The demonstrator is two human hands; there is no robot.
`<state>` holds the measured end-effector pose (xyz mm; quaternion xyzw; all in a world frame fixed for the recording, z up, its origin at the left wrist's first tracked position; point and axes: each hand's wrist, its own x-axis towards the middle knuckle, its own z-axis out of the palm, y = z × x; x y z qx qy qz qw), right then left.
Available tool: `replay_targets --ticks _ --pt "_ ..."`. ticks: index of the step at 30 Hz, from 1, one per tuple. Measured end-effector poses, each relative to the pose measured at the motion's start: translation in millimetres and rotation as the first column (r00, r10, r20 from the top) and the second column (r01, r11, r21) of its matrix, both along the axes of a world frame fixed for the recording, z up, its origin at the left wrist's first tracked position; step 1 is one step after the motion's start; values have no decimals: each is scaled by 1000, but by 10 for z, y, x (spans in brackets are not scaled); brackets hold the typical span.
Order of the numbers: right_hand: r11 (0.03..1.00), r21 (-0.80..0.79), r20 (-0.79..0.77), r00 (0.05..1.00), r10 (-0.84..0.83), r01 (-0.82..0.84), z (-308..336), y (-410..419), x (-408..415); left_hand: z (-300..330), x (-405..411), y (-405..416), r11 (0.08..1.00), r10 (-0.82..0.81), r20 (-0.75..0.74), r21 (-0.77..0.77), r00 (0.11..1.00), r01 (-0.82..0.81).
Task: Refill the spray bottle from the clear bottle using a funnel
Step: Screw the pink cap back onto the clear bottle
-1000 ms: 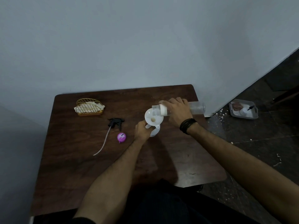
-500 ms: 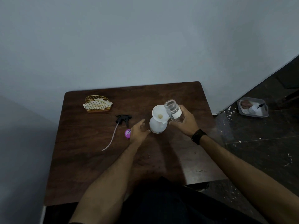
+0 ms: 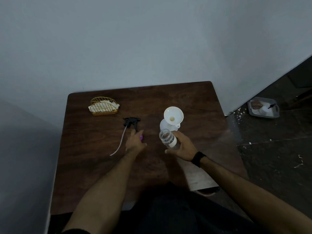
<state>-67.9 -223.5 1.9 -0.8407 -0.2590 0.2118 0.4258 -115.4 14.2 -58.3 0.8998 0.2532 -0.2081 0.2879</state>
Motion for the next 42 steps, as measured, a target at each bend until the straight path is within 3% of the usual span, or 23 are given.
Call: replay_targets --ticks 3,8,14,16,19,22,25,35,42 --pt "999 -46 29 999 14 -12 -16 147 6 -88 -14 2 999 -51 -44 -7 998 51" --pt "995 -94 32 999 -35 38 -58 341 23 -181 -100 -32 996 -78 35 55 996 76" --pt "993 -109 -7 999 -53 52 -107 491 -21 -239 -204 -1 981 -190 26 55 982 188" --pt "992 -98 -35 996 -78 74 -126 545 -55 -285 -224 65 993 -114 82 -28 990 117" --pt "992 -70 -52 993 -104 100 -143 644 -95 -179 -159 190 947 192 145 -285 971 -145" --pt "992 -44 -65 990 -124 121 -127 766 -101 213 -95 262 739 418 120 -622 901 -260" --pt "991 -31 -80 988 -132 130 -111 895 -95 542 -76 352 580 519 109 -774 848 -256" --pt "979 -63 -86 976 -198 193 -136 1075 -125 921 -136 353 772 218 313 -635 924 32" --pt "968 -96 -108 964 -242 233 -163 1086 -200 1064 -67 303 913 -126 424 -303 897 272"
